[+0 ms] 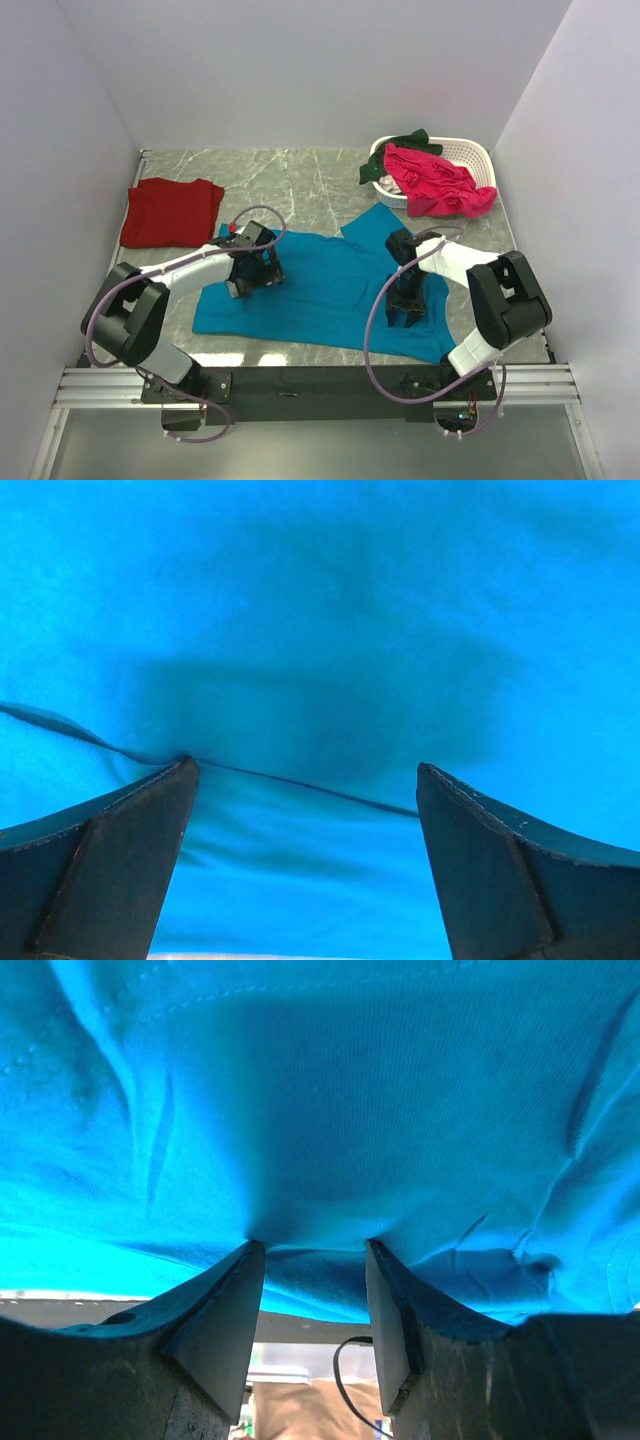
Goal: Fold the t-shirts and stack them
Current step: Fold the tshirt
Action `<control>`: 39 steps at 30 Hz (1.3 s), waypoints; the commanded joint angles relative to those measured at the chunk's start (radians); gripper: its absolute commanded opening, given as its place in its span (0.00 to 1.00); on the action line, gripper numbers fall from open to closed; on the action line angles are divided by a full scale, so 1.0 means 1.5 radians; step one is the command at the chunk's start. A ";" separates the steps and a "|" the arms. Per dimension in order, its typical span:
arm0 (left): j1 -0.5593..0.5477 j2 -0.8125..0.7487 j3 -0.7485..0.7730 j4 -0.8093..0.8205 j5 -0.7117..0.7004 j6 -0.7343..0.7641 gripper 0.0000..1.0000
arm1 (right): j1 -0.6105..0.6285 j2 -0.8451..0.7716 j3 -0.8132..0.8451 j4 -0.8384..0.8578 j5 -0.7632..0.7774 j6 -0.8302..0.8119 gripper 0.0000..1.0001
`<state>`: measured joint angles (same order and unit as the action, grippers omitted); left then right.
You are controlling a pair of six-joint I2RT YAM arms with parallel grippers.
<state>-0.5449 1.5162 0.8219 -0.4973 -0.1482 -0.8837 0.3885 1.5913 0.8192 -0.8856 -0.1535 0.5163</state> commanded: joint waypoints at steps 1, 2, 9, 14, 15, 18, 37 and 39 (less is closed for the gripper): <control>-0.004 0.026 -0.006 -0.194 0.042 -0.016 0.99 | 0.009 0.006 -0.018 -0.020 0.026 0.000 0.53; -0.004 0.024 0.038 -0.206 0.038 -0.008 0.99 | 0.008 0.003 -0.008 -0.027 0.027 -0.002 0.53; 0.026 0.102 0.357 -0.350 -0.039 0.064 0.99 | 0.008 -0.022 0.137 -0.104 0.061 -0.021 0.53; 0.150 0.149 0.431 -0.314 -0.084 0.100 0.99 | 0.006 -0.007 0.220 -0.126 0.080 -0.041 0.54; 0.186 0.167 0.434 -0.292 -0.087 0.106 0.98 | 0.006 0.005 0.241 -0.124 0.080 -0.047 0.54; 0.225 0.209 0.456 -0.265 -0.113 0.121 0.96 | 0.006 0.030 0.274 -0.119 0.072 -0.059 0.54; 0.260 0.336 0.472 -0.153 -0.107 0.131 0.79 | 0.007 0.066 0.271 -0.068 0.027 -0.063 0.53; 0.260 0.345 0.474 -0.151 -0.096 0.130 0.76 | 0.007 0.069 0.273 -0.066 0.025 -0.064 0.53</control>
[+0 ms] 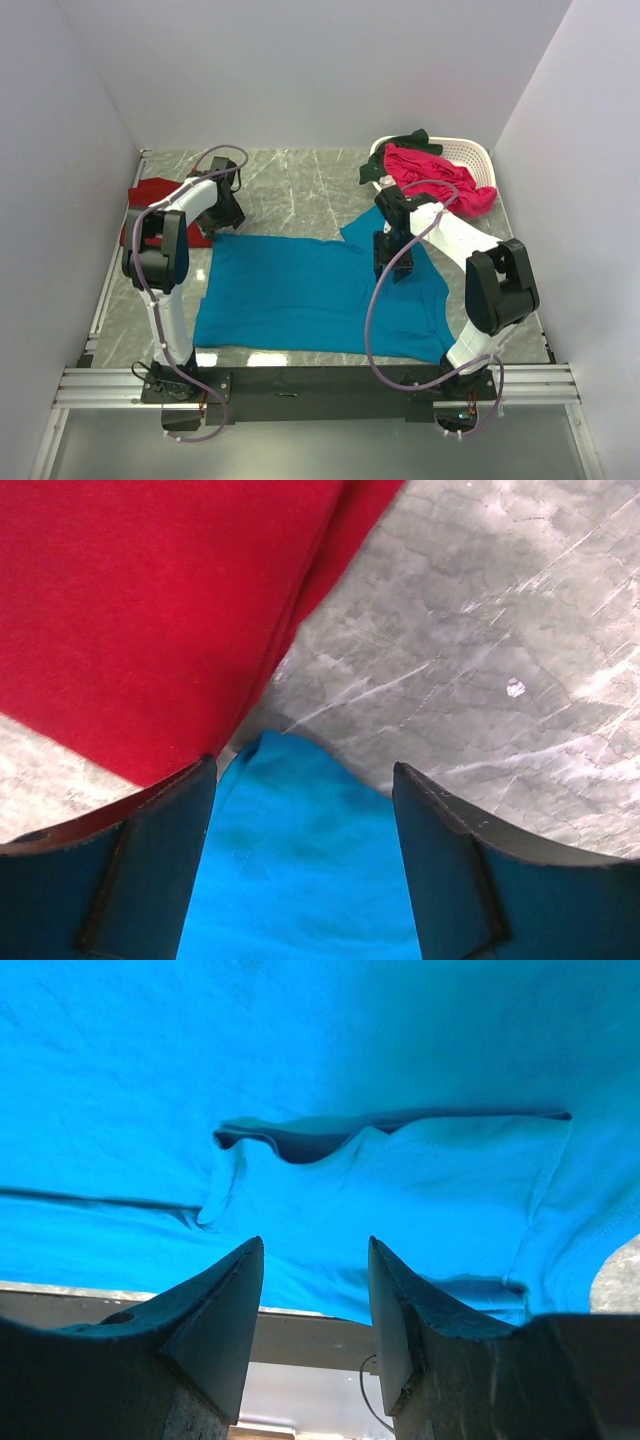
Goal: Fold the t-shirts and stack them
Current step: Fold the tshirt
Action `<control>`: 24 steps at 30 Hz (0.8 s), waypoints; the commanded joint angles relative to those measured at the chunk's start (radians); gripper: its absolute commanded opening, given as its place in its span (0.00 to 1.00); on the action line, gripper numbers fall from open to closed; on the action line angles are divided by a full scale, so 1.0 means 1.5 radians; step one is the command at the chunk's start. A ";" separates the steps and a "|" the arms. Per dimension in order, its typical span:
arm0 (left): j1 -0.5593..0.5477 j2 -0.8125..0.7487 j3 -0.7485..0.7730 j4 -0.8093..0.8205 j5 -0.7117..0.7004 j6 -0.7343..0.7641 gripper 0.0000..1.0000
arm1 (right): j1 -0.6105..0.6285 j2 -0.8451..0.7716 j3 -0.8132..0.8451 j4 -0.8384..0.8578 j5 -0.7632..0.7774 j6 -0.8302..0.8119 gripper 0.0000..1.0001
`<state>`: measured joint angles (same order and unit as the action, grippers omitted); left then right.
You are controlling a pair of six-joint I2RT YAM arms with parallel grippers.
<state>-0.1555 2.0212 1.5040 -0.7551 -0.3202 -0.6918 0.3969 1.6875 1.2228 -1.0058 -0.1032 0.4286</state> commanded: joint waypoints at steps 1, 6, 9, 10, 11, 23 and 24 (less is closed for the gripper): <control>0.000 0.009 0.019 0.023 0.022 0.002 0.76 | 0.000 0.005 0.004 0.014 -0.010 -0.006 0.53; 0.000 0.012 0.019 0.027 0.024 -0.001 0.72 | 0.000 0.012 0.005 0.019 -0.010 -0.008 0.53; 0.000 0.024 0.020 0.021 0.015 0.002 0.70 | 0.000 0.016 0.006 0.021 -0.013 -0.007 0.53; 0.000 0.027 0.021 0.019 0.009 0.002 0.70 | 0.000 0.017 0.006 0.022 -0.013 -0.008 0.53; 0.000 0.031 0.020 0.019 0.007 0.003 0.69 | 0.000 0.019 0.008 0.022 -0.013 -0.008 0.53; 0.000 0.025 0.014 0.004 -0.016 -0.002 0.49 | -0.020 0.044 0.095 0.012 0.038 0.006 0.53; 0.000 0.023 0.010 0.003 -0.016 -0.002 0.49 | -0.029 0.049 0.111 0.012 0.055 0.005 0.53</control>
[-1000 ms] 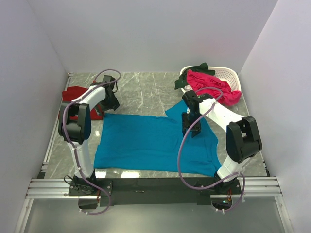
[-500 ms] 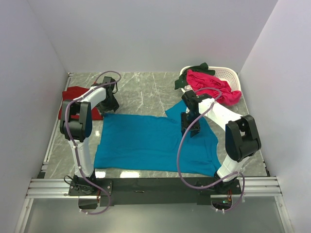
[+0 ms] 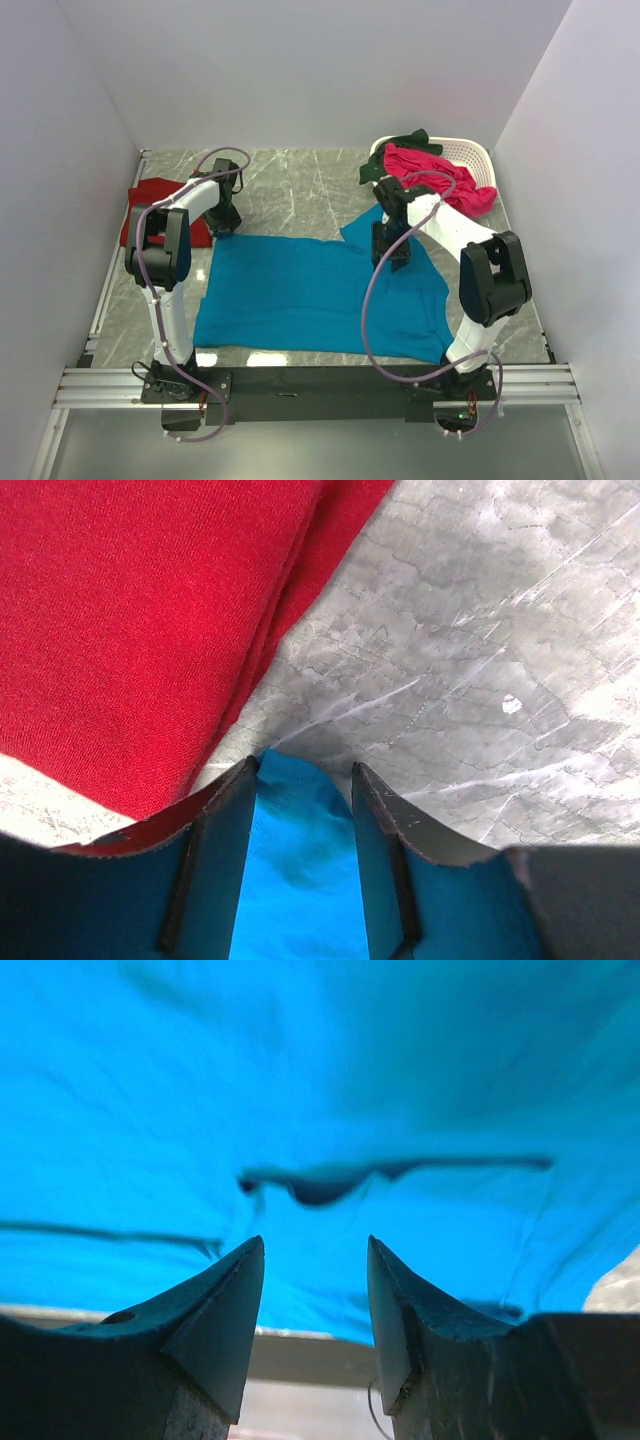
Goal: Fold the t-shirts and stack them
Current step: Fold the tshirt
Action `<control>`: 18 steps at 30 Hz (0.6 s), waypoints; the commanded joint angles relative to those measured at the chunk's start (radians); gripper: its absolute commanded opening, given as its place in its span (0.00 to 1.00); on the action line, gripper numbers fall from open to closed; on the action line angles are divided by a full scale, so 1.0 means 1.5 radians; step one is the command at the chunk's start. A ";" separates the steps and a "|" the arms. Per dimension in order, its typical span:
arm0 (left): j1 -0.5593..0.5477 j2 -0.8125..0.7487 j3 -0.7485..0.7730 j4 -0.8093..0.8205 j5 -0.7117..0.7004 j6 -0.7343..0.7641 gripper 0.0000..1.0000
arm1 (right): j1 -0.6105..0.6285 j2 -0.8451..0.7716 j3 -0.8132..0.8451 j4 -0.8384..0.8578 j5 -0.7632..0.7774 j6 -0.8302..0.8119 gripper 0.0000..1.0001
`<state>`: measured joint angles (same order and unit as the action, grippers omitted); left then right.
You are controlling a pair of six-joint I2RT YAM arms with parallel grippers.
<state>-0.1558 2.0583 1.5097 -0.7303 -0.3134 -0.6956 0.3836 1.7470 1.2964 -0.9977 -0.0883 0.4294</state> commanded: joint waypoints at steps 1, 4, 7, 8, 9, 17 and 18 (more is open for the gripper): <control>0.001 -0.007 0.004 -0.013 -0.021 0.000 0.47 | -0.025 0.015 0.094 0.010 0.056 0.001 0.53; 0.001 -0.019 -0.010 -0.013 -0.022 0.002 0.46 | -0.038 0.064 0.161 0.028 0.100 -0.008 0.53; 0.001 -0.026 -0.023 -0.014 -0.023 0.000 0.47 | -0.047 0.115 0.217 0.056 0.146 -0.016 0.53; 0.001 -0.029 -0.025 -0.015 -0.024 0.000 0.47 | -0.049 0.128 0.229 0.072 0.155 -0.017 0.53; 0.001 -0.031 -0.032 -0.014 -0.024 0.000 0.47 | -0.050 0.140 0.239 0.082 0.162 -0.018 0.53; 0.001 -0.044 -0.049 -0.012 -0.011 0.003 0.44 | -0.062 0.224 0.272 0.213 0.236 -0.024 0.52; 0.001 -0.047 -0.049 -0.012 -0.011 0.004 0.43 | -0.062 0.234 0.275 0.223 0.239 -0.024 0.51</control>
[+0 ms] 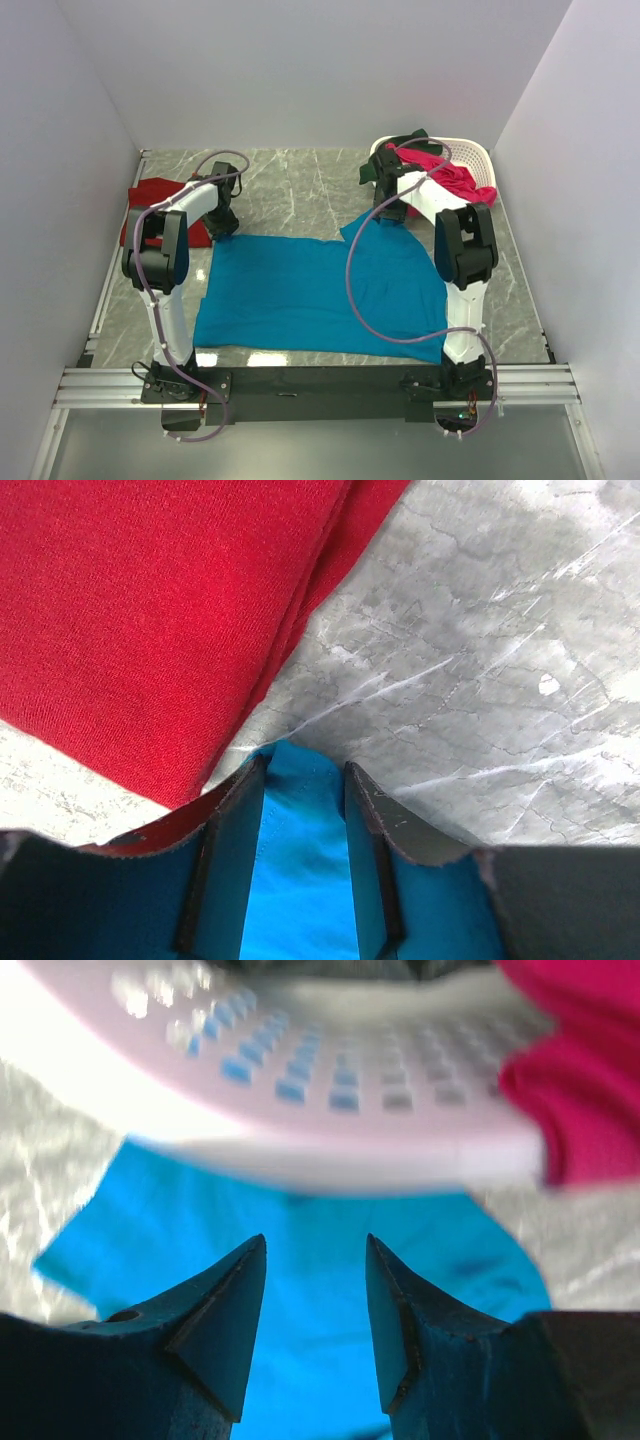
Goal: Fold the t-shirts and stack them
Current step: Fold the tshirt
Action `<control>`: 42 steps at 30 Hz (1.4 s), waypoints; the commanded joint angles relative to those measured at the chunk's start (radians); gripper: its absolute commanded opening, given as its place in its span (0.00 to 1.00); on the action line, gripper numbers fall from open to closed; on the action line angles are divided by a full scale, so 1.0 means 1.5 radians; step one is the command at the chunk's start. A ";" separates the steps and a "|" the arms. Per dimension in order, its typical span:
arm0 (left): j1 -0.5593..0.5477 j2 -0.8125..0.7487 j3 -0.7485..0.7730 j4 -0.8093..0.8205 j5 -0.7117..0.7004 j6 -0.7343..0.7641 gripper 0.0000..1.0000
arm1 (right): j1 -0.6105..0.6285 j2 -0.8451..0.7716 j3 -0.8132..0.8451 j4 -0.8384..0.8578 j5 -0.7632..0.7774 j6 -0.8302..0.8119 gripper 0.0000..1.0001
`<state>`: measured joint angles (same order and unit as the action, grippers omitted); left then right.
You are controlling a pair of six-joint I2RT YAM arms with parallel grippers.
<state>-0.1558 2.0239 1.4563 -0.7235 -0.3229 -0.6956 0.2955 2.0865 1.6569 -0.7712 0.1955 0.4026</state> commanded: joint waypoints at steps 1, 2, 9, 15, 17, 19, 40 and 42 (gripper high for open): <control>0.001 -0.023 -0.015 -0.018 -0.005 0.005 0.43 | -0.004 0.014 0.037 0.092 0.053 -0.006 0.51; 0.001 -0.023 -0.013 -0.019 -0.005 0.007 0.43 | -0.005 0.019 0.040 0.099 0.056 -0.006 0.51; 0.001 -0.014 0.006 -0.028 -0.012 0.011 0.44 | -0.005 0.047 0.052 0.169 0.080 -0.022 0.50; 0.001 -0.003 0.012 -0.029 -0.003 0.007 0.44 | -0.008 0.094 0.111 0.157 0.080 -0.036 0.49; 0.001 -0.003 0.013 -0.028 0.001 0.006 0.44 | -0.009 0.107 0.131 0.136 0.079 -0.038 0.48; 0.001 -0.006 0.011 -0.026 0.004 0.005 0.44 | -0.008 0.131 0.174 0.110 0.074 -0.039 0.48; 0.003 -0.019 0.024 -0.024 0.000 0.015 0.45 | -0.029 0.158 0.190 -0.012 0.009 0.014 0.19; 0.005 -0.020 0.030 -0.025 -0.005 0.017 0.45 | -0.028 0.159 0.195 -0.008 0.012 0.013 0.11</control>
<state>-0.1555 2.0224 1.4601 -0.7433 -0.3122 -0.6910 0.2634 2.3508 1.9614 -0.7650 0.2039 0.4244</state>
